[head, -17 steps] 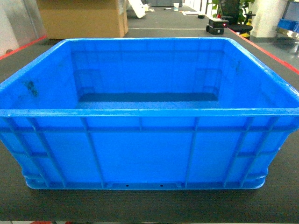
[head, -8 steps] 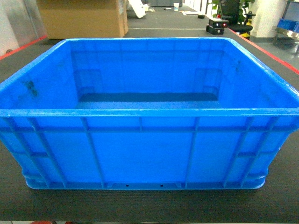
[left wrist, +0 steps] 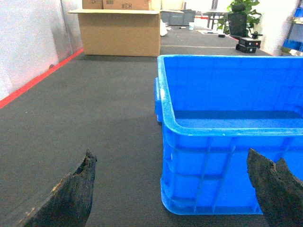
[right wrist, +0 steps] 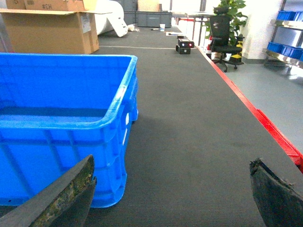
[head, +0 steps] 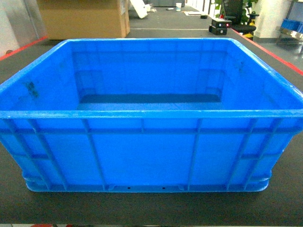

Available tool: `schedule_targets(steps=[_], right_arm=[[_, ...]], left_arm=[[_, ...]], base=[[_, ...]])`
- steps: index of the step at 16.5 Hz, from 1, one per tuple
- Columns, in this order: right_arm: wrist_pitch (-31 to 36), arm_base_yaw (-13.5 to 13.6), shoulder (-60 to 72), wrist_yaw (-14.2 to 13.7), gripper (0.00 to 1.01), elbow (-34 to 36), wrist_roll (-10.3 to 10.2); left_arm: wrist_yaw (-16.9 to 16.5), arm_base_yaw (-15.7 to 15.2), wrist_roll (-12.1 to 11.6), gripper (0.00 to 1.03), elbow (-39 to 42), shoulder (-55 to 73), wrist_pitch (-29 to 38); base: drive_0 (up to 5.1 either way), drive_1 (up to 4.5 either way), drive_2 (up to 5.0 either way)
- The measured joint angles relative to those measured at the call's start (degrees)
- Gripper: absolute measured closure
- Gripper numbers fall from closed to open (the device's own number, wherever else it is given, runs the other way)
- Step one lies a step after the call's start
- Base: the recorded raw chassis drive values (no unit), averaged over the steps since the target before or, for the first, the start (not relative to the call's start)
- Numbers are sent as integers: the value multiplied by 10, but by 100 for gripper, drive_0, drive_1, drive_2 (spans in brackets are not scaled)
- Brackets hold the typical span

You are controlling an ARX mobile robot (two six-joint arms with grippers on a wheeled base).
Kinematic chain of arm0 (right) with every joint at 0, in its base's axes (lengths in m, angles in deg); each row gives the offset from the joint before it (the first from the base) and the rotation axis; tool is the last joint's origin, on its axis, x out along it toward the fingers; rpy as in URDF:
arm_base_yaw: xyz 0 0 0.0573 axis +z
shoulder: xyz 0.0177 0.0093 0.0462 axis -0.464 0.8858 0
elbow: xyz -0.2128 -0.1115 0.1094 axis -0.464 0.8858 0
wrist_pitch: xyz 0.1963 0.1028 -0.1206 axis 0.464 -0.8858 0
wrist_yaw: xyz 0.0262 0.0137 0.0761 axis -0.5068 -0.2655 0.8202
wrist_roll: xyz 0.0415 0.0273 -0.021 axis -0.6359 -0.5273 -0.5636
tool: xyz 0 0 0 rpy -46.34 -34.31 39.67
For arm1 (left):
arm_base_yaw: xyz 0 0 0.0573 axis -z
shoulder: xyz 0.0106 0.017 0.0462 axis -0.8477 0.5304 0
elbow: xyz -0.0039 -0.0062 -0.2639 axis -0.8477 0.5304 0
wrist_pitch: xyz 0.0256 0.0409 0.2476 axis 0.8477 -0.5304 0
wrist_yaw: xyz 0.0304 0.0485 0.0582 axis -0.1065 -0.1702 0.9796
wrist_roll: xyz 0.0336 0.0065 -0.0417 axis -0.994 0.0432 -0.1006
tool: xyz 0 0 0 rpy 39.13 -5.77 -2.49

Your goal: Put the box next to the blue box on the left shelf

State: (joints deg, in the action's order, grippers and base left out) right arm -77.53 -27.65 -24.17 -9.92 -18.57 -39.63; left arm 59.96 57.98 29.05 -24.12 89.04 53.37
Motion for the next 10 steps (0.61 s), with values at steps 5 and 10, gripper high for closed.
schedule_targets(steps=[5,10], right_arm=[[0,0,0,0,3,0,0],[0,0,0,0,3,0,0]], left_arm=[[0,0,0,5,0,0,0],[0,0,0,5,0,0,0]], base=[[0,0,0],[0,0,0]])
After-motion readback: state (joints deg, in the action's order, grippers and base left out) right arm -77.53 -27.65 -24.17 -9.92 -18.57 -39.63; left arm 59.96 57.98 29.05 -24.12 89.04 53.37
